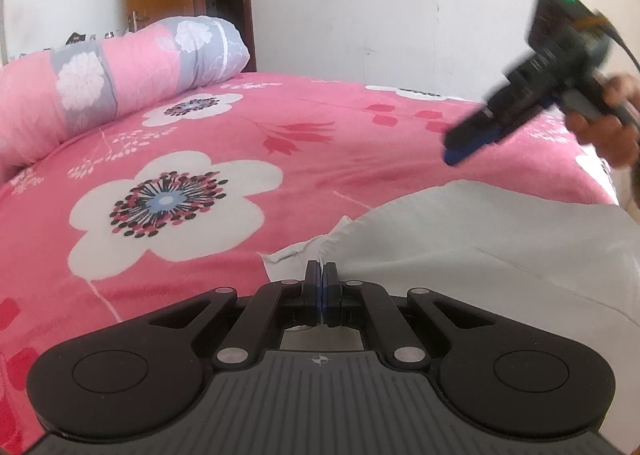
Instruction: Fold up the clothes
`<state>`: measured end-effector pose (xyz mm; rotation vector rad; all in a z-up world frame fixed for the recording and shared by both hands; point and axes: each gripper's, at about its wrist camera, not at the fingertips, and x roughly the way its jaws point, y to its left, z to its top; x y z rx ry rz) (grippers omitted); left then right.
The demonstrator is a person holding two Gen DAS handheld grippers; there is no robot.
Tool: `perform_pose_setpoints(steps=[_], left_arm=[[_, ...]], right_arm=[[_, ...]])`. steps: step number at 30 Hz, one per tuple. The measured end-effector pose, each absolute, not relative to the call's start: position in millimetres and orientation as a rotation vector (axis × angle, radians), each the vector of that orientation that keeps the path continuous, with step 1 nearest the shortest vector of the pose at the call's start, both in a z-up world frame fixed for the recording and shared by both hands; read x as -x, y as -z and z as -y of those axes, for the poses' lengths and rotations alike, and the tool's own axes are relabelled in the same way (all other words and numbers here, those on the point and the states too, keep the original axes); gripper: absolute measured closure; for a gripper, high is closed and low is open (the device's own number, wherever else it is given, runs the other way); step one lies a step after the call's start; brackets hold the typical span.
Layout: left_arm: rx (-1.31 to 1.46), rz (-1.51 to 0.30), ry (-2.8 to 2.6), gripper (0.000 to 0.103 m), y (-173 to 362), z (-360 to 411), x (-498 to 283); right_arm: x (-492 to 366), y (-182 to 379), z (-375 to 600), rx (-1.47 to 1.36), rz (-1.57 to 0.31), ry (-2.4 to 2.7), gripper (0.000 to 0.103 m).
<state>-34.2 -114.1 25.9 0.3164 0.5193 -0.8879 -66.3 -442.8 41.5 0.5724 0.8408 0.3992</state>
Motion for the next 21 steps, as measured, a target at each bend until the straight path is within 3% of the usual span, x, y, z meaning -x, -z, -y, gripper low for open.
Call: perform_pose_setpoints(steps=[8,9,12,21], left_arm=[[-0.336,-0.526,0.875,0.103,-22.3,116.8,34.1],[-0.338,-0.527,0.875,0.103,-22.0,117.0,33.9],[-0.34,-0.53,0.87,0.103,-20.5,117.4,32.9],[-0.351,-0.529,0.862,0.103,-19.6,118.6,33.3]], right_arm=[[82.3,-8.9,445.5,-0.574,-0.886,-0.32,0.064],[85.2,-7.1,445.2,-0.576,-0.88,-0.325,0.069],[91.9,-3.1,441.9,-0.569,-0.865,-0.336,0.102],[101.3,-45.5,431.9,-0.439,-0.674,-0.285,0.103]])
